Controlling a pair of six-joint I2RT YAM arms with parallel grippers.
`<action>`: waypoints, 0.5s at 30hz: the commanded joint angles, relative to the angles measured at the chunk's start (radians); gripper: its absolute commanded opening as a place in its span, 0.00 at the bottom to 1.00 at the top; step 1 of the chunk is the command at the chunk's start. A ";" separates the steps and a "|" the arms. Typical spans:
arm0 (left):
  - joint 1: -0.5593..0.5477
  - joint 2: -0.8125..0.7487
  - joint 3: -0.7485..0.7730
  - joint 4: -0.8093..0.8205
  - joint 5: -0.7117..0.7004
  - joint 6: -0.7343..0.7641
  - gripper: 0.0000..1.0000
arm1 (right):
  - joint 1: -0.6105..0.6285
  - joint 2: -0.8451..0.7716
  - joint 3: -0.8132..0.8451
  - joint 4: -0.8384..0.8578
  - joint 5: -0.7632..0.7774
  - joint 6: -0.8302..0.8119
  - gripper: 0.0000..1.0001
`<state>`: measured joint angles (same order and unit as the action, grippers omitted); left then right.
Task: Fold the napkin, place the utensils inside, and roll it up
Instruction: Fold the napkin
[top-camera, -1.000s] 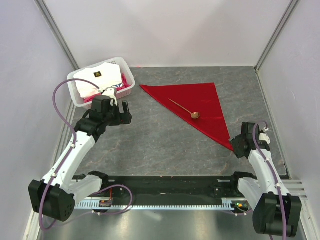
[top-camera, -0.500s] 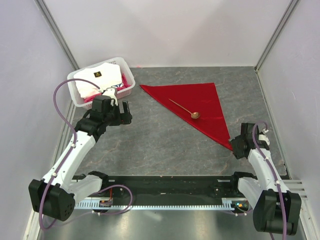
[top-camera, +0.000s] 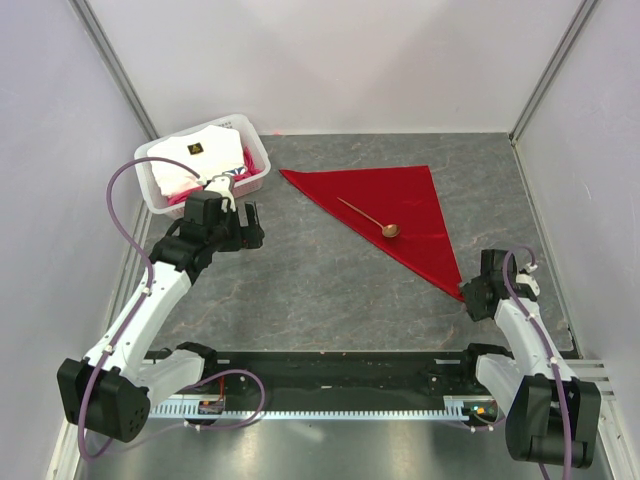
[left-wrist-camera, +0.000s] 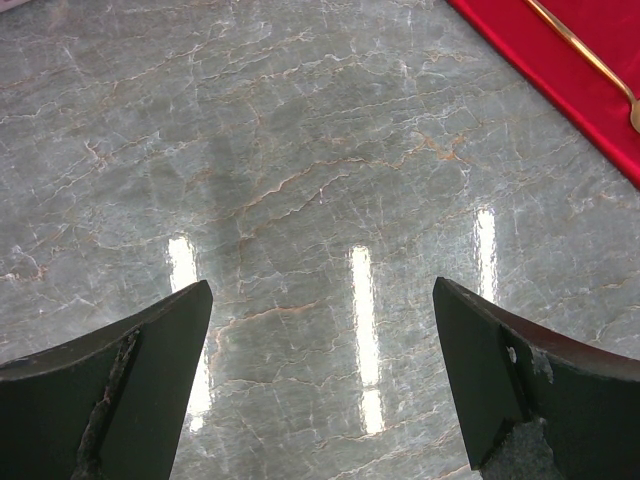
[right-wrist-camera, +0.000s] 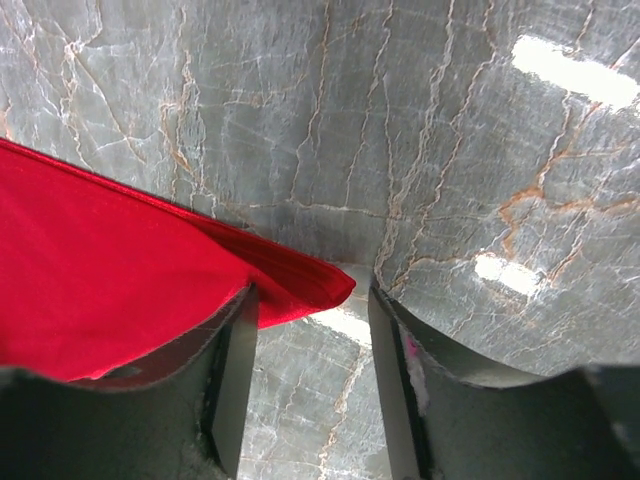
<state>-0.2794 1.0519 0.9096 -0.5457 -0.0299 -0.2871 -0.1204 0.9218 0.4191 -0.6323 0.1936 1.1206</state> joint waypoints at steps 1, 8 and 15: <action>-0.004 -0.007 0.025 0.006 -0.025 0.023 1.00 | -0.010 -0.001 -0.022 0.023 0.030 0.019 0.53; -0.006 -0.007 0.026 0.006 -0.022 0.023 1.00 | -0.012 -0.008 -0.034 0.023 0.033 0.027 0.47; -0.007 -0.009 0.026 0.006 -0.021 0.022 1.00 | -0.012 -0.008 -0.042 0.032 0.044 0.030 0.45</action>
<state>-0.2817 1.0519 0.9096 -0.5457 -0.0357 -0.2871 -0.1284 0.9108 0.4046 -0.6228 0.2054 1.1313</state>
